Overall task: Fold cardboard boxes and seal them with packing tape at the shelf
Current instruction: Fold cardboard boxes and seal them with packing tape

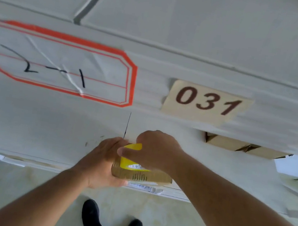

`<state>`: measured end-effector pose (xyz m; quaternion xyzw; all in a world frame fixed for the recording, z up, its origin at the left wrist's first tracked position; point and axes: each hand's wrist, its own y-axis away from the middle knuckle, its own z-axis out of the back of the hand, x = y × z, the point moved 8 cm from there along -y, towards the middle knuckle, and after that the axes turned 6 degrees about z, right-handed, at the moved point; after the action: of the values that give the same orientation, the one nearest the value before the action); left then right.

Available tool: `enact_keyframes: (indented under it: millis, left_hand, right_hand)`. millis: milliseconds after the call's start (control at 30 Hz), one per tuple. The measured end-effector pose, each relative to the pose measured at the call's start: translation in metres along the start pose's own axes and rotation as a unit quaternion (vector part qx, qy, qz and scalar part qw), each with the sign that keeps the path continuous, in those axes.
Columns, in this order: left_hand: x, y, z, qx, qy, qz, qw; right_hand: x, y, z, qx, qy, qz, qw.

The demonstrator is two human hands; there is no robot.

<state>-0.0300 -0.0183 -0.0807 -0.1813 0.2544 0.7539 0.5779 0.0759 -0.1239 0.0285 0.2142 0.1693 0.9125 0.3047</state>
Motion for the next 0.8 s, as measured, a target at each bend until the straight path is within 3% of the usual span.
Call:
enact_keyframes:
  millis: [100, 167, 300, 433, 667, 800]
  left_hand:
    - [-0.002, -0.002, -0.002, -0.002, -0.016, -0.004, 1.000]
    - [0.000, -0.002, -0.004, 0.004, -0.006, 0.004, 1.000]
    - [0.001, -0.001, -0.006, 0.021, -0.014, 0.014, 1.000]
    - [0.003, -0.002, -0.006, 0.023, -0.008, 0.031, 0.999]
    - [0.003, -0.001, -0.007, 0.023, -0.015, 0.028, 0.999]
    - [0.002, 0.000, -0.007, 0.023, -0.013, 0.027, 0.999]
  right_hand:
    - [-0.051, 0.016, 0.009, 0.044, 0.037, -0.043, 0.997]
    - [-0.071, 0.029, 0.011, 0.079, -0.023, -0.085, 0.993]
    - [-0.092, 0.032, -0.004, 0.142, -0.092, -0.087, 0.982]
    - [-0.126, 0.036, -0.012, 0.154, -0.160, -0.136, 0.965]
    - [-0.158, 0.036, -0.025, 0.101, 0.034, -0.163, 0.981]
    - [-0.169, 0.026, -0.039, 0.066, 0.065, -0.153, 0.984]
